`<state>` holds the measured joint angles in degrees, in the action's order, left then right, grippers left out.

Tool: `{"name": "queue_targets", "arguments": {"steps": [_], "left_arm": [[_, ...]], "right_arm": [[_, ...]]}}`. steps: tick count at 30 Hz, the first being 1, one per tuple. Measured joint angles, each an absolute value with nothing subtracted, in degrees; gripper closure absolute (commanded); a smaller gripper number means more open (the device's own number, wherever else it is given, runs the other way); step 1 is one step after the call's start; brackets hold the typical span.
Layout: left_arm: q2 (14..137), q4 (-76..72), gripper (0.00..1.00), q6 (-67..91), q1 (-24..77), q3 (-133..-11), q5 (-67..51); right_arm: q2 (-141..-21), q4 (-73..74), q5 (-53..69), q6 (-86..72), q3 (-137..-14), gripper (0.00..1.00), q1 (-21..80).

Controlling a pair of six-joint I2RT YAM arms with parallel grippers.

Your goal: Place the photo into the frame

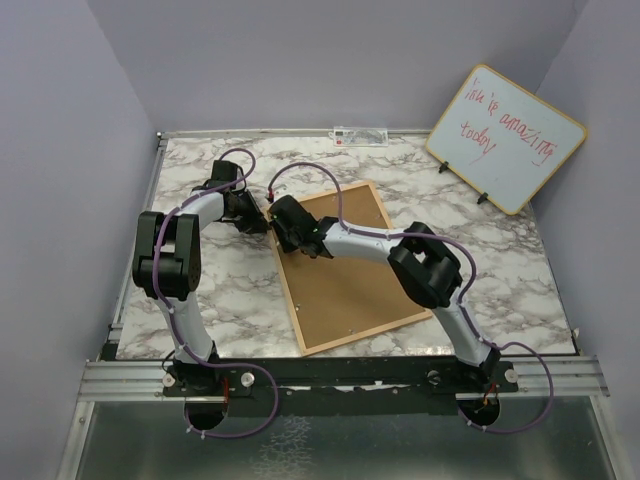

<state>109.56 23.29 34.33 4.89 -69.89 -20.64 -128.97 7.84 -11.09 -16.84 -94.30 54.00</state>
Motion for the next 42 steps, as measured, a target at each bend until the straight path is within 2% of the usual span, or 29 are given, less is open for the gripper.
{"name": "queue_targets", "arguments": {"steps": [13,30,42], "left_arm": [[109.84,23.29,1.00,34.33,4.89,-69.89,-20.64],[109.45,20.29,1.00,36.38,4.38,-66.41,-21.89],[109.16,19.27,1.00,38.41,4.32,-65.54,-21.91]], "right_arm": [[-129.95,8.45,-10.11,-12.01,-95.64,0.79,54.00],[-133.80,16.12,-14.90,-11.62,-102.59,0.72,55.20],[-134.85,19.18,-17.69,-11.97,-105.12,0.53,55.64]]}}
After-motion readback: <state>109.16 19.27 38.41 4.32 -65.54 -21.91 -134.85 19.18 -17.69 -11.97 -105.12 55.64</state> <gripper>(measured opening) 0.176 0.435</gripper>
